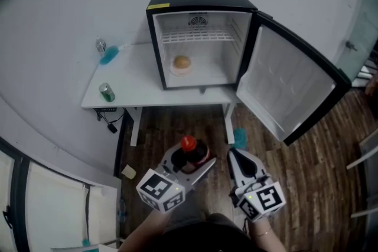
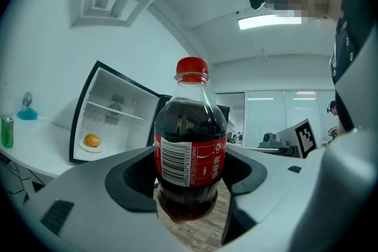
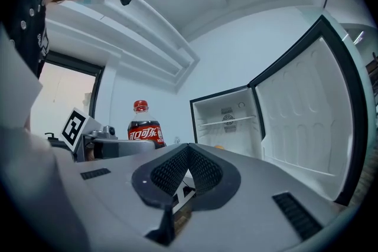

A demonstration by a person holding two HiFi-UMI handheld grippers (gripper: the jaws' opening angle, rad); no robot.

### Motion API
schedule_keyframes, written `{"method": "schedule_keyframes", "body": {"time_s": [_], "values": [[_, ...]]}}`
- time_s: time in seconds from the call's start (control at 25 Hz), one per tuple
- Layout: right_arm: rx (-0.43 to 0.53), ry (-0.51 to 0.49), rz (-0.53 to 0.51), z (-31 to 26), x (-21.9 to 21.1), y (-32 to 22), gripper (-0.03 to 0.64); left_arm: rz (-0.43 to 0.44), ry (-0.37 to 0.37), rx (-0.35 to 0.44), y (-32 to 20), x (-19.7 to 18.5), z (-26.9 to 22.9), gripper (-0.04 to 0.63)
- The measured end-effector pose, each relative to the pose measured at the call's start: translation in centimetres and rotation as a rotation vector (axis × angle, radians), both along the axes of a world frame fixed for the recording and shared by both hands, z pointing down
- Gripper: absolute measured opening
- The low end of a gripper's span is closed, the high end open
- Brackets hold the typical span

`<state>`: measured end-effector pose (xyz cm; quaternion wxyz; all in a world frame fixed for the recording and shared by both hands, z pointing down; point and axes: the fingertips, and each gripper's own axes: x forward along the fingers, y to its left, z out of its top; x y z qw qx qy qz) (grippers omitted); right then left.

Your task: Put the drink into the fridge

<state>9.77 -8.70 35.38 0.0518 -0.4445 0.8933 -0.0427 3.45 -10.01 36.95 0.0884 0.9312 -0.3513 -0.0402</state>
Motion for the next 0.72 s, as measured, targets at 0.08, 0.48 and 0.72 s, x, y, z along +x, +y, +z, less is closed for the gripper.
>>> {"method": "schedule_keyframes", "body": {"time_s": [0.08,0.48,0.72], "values": [[0.004,0.007,-0.002,0.0,0.0,-1.1,0.009,-0.001,0.002,-0.005,-1.2,0.0,0.2,0.311],[-0.013,0.007,0.049,0.6,0.0,-10.1,0.009,0.049,-0.025,0.003,-9.4,-0.1,0.9,0.311],[-0.013,-0.002,0.064,0.2,-1.0,-16.6,0.009,0.069,-0.035,-0.003,-15.8,-0.5,0.4,0.311]]}}
